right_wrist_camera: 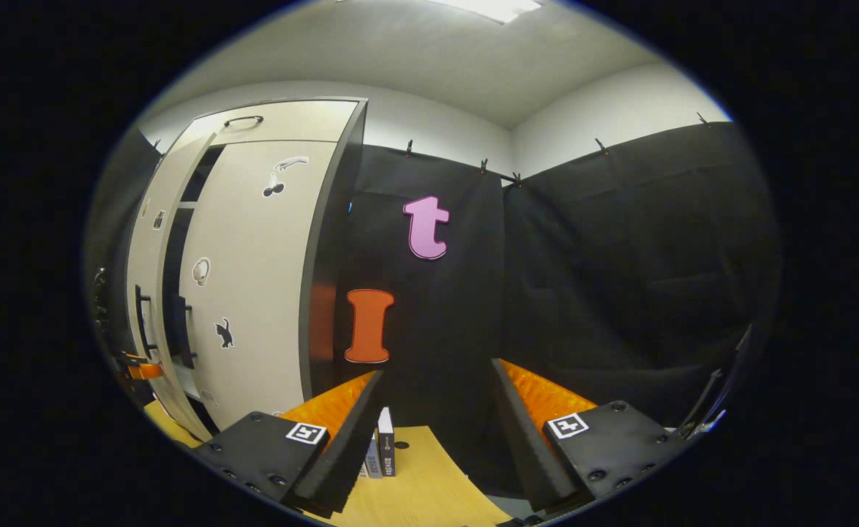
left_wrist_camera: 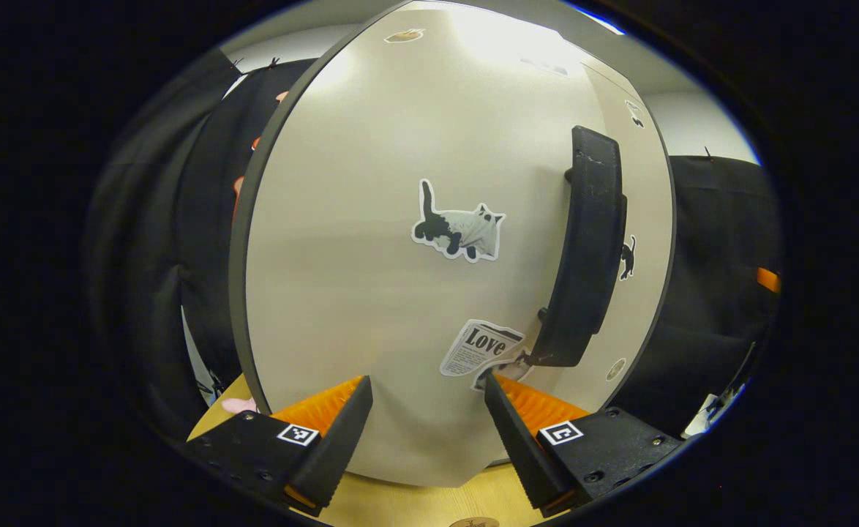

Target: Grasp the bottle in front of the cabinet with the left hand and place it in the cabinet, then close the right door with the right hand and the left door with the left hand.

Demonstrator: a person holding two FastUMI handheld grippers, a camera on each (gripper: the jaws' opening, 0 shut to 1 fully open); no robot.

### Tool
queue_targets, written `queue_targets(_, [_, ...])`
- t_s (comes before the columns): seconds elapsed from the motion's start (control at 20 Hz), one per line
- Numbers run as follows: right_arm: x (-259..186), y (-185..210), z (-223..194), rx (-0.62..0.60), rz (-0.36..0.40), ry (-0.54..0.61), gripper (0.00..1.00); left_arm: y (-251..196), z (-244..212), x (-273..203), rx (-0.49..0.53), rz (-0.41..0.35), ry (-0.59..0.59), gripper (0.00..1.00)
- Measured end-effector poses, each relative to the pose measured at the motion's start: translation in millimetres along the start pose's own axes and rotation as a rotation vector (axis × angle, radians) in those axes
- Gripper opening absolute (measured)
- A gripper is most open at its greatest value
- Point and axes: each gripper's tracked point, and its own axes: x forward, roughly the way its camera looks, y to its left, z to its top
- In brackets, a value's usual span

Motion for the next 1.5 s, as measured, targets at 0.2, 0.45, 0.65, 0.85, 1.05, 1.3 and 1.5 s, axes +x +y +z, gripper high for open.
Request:
queue_targets(0.2, [3, -4, -3, 0.005, -0.007, 0.006, 0.94, -2, 2, 1, 0.008, 0.008, 0.001, 0.94])
queue_targets(0.45, [8, -9, -7, 0.01, -0.01, 0.012, 0.94, -4, 0, 3, 0.026, 0.026, 0.013, 0.94])
queue_targets(0.65, [12, -11, -10, 0.016, -0.007, 0.018, 0.87, -6, -2, 7, 0.027, 0.039, 0.015, 0.94])
queue_targets(0.85, [17, -13, -14, 0.021, -0.002, 0.024, 0.87, -8, -2, 13, 0.031, 0.052, 0.019, 0.94])
queue_targets(1.05, [18, -18, -16, 0.02, 0.001, 0.027, 0.87, -9, -5, 16, 0.03, 0.07, 0.031, 0.94])
queue_targets(1.3, [22, -30, -19, 0.027, -0.006, 0.028, 0.87, -8, -9, 19, 0.026, 0.097, 0.035, 0.94])
queue_targets(1.5, [27, -33, -26, 0.042, 0.001, 0.041, 0.87, -8, -11, 22, 0.031, 0.112, 0.041, 0.93])
